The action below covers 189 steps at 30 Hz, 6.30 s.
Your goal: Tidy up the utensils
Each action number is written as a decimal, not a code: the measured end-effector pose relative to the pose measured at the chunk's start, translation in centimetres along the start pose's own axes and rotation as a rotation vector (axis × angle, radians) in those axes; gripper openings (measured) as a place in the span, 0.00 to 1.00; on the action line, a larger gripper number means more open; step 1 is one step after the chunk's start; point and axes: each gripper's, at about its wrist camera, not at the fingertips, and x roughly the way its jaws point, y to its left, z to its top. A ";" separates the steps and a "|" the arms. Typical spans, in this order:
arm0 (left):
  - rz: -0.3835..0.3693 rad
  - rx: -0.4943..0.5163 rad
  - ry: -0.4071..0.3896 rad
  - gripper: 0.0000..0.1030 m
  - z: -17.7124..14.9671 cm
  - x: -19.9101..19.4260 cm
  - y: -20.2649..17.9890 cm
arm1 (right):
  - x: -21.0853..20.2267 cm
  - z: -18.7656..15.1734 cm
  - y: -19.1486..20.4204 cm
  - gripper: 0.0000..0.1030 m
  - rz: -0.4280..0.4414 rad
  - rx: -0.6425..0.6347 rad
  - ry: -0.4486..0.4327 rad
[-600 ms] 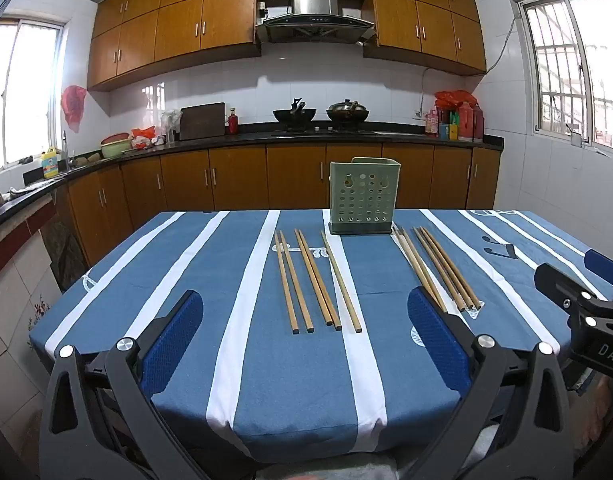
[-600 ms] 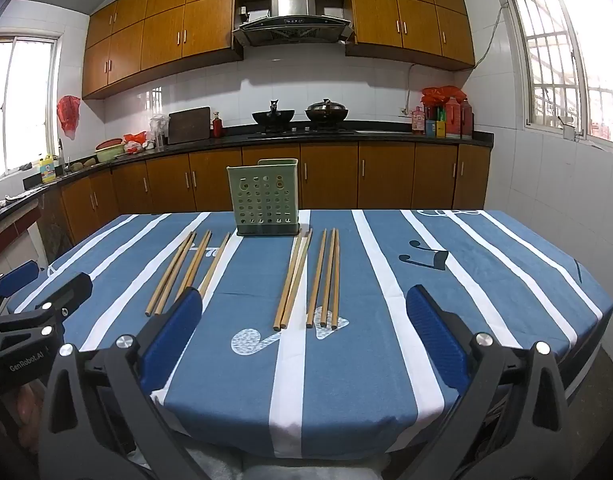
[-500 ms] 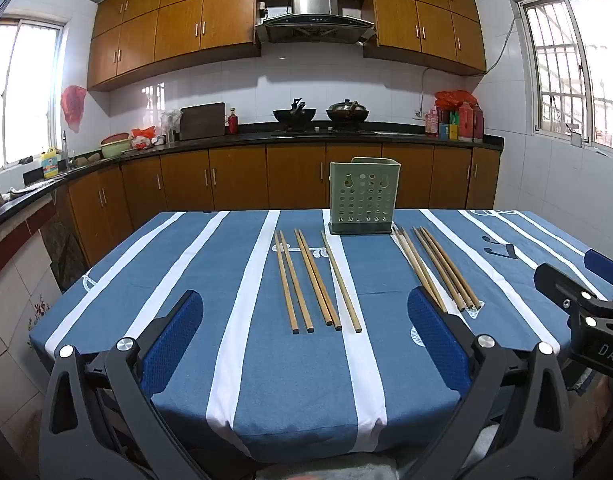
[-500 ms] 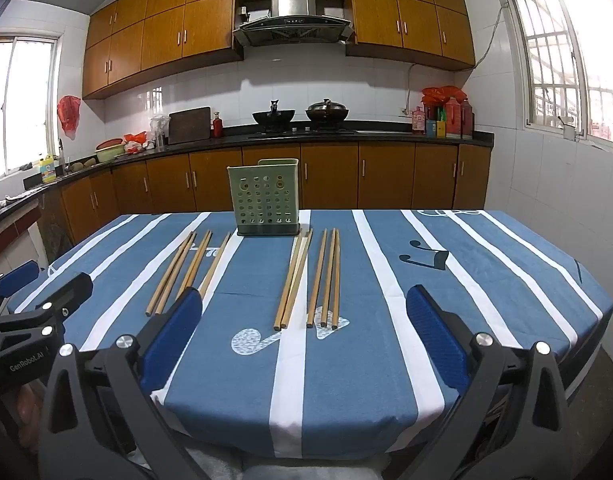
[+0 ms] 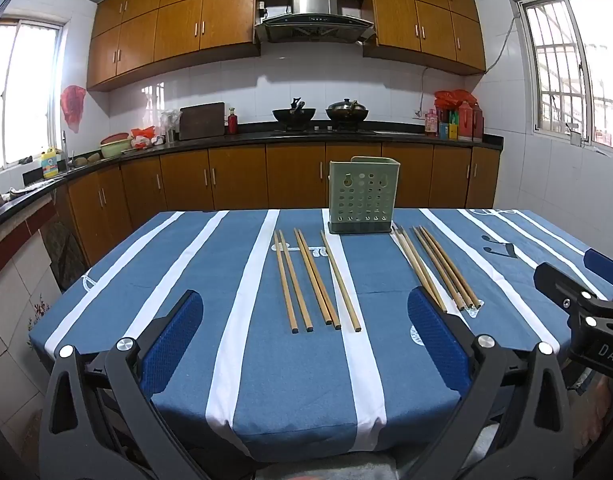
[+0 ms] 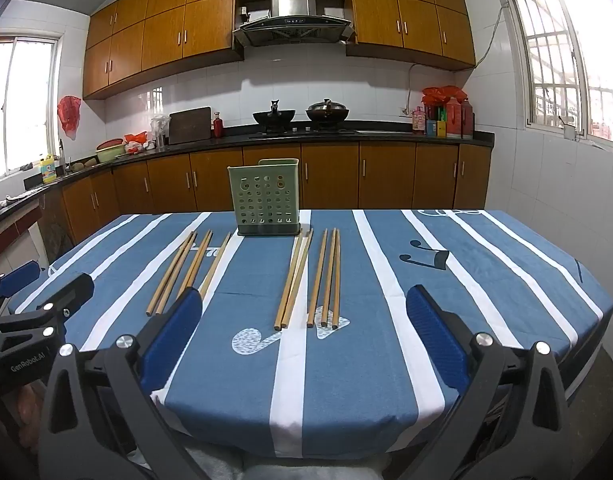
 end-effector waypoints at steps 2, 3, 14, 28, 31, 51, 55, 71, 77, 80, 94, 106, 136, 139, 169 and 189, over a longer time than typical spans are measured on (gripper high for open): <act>0.001 0.000 0.001 0.98 0.0 0.0 0.0 | 0.0 0.0 0.0 0.96 0.000 0.000 0.000; 0.000 0.000 0.001 0.98 0.0 0.0 0.0 | 0.0 0.0 0.0 0.96 0.000 0.000 0.000; 0.000 0.001 0.001 0.98 0.0 0.0 0.0 | -0.1 0.0 0.0 0.96 0.000 0.001 0.000; 0.001 0.002 0.001 0.98 0.0 0.0 0.0 | -0.1 -0.1 0.0 0.96 0.001 0.003 -0.001; 0.001 0.002 0.001 0.98 0.0 0.0 0.0 | -0.1 -0.1 0.0 0.96 0.001 0.003 -0.001; 0.002 0.004 0.002 0.98 0.0 0.0 0.0 | -0.2 0.0 0.0 0.96 0.002 0.004 0.000; 0.002 0.004 0.002 0.98 0.0 0.0 0.0 | -0.2 0.0 0.0 0.96 0.003 0.004 -0.001; 0.001 0.005 0.006 0.98 0.0 0.0 0.0 | 0.1 -0.1 0.2 0.96 0.002 0.007 0.005; 0.002 0.003 0.012 0.98 0.3 0.1 0.1 | 0.2 0.1 0.3 0.96 0.001 0.008 0.015; 0.002 0.002 0.016 0.98 0.2 0.0 0.1 | 0.5 -0.2 0.3 0.96 0.002 0.007 0.018; 0.063 -0.017 0.097 0.98 0.7 3.1 2.4 | 4.6 1.6 -1.8 0.96 -0.032 0.053 0.108; 0.102 -0.058 0.294 0.95 1.9 11.0 6.0 | 17.3 2.6 -5.5 0.55 -0.096 0.157 0.393; -0.068 -0.063 0.559 0.24 0.7 19.6 5.6 | 24.6 1.1 -7.1 0.09 -0.125 0.135 0.512; -0.039 -0.028 0.563 0.14 1.0 20.4 5.5 | 25.0 1.2 -6.7 0.09 -0.115 0.095 0.511; -0.002 -0.051 0.515 0.08 1.6 23.1 9.2 | 25.6 1.3 -7.9 0.12 -0.108 0.094 0.488; -0.004 -0.103 0.235 0.07 11.1 16.4 11.3 | 17.7 11.1 -9.5 0.08 -0.099 0.132 0.120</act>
